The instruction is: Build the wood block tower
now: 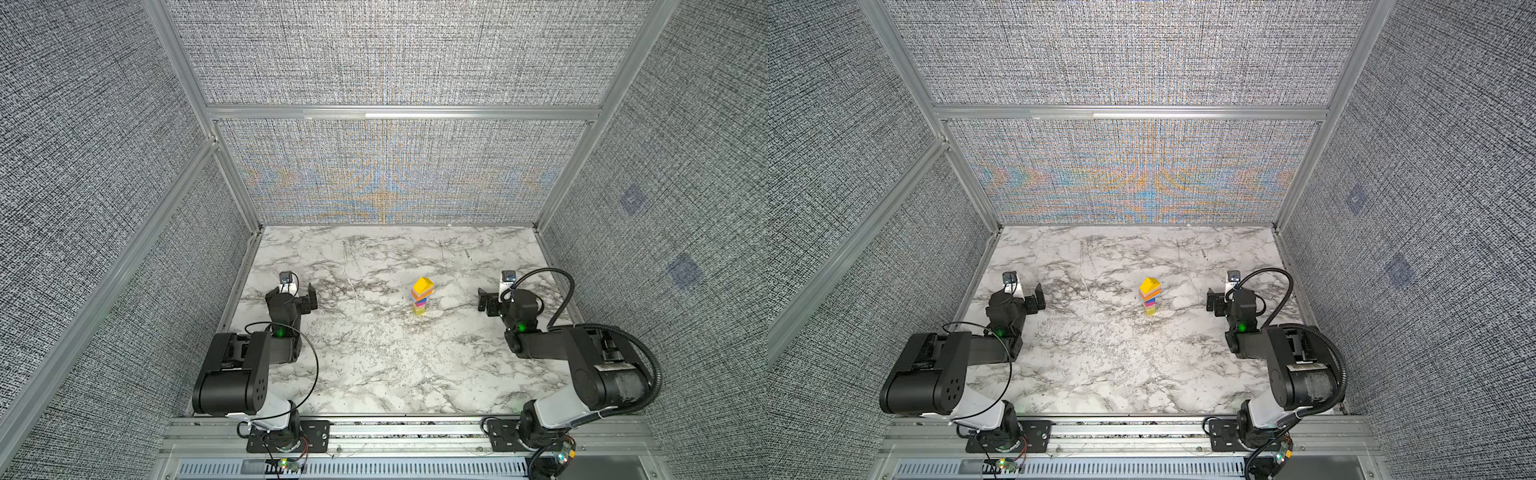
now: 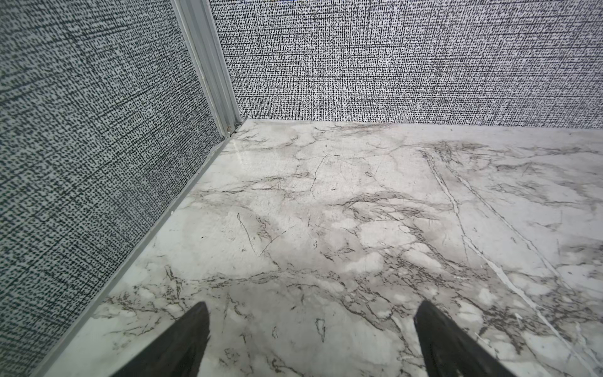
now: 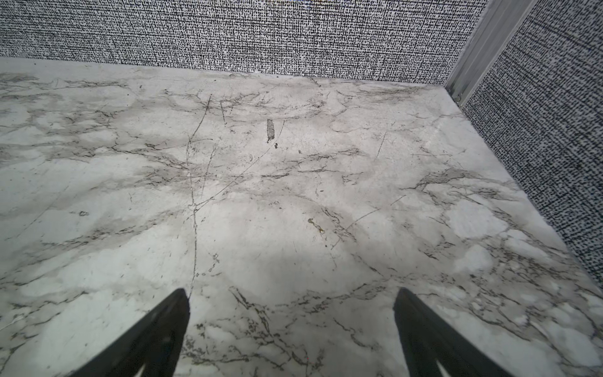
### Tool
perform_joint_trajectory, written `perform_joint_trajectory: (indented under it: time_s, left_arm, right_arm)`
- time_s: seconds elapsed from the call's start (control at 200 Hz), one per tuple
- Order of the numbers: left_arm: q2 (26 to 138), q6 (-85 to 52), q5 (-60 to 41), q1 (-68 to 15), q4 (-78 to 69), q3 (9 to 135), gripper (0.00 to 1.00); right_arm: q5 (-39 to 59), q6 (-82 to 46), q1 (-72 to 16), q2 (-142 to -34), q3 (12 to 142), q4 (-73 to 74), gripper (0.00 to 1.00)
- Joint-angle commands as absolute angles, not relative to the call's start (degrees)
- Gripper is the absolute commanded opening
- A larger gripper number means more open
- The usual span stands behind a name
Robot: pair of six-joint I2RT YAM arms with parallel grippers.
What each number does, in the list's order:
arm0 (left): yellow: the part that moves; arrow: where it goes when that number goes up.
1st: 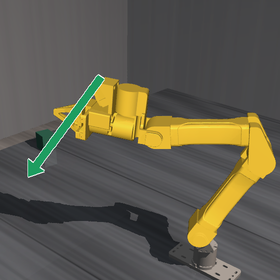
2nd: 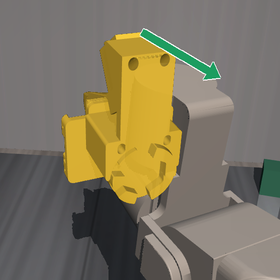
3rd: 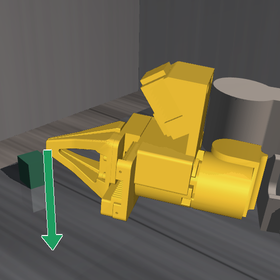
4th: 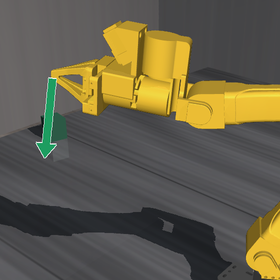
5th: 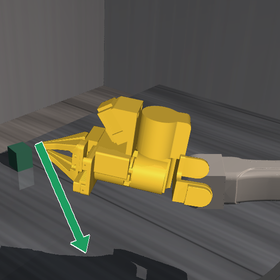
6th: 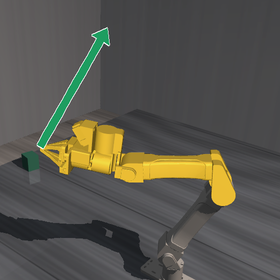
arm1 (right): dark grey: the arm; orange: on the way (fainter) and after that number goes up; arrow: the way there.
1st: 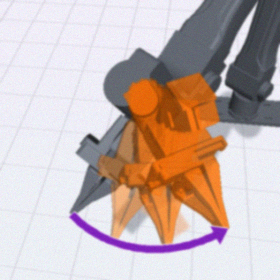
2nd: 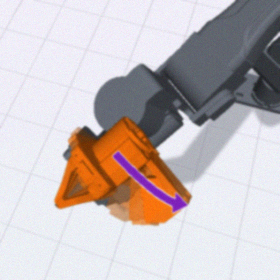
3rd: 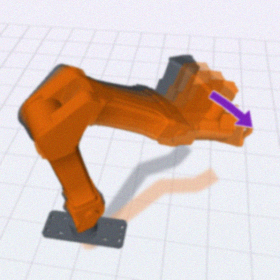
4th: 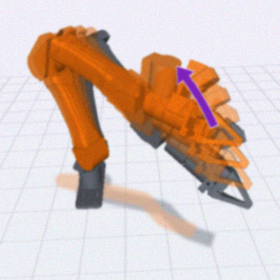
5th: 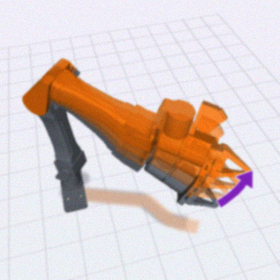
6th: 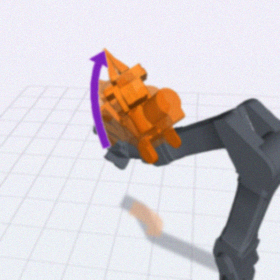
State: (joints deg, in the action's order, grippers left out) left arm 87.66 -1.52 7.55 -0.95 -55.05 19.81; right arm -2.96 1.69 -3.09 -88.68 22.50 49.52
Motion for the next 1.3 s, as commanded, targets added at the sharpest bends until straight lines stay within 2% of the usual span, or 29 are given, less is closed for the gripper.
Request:
perform_joint_trajectory:
  time_s: [0.0, 1.296]
  left_arm:
    - [87.64, -1.60, 7.51, -0.90, -54.81, 19.91, 0.99]
    - [87.64, -1.65, 7.48, -1.02, -55.28, 19.69, 0.99]
  right_arm:
    - [-3.01, 1.41, -3.11, -88.68, 22.76, 49.63, 0.99]
    - [-3.21, 2.46, -3.86, -88.46, 22.01, 50.97, 0.99]
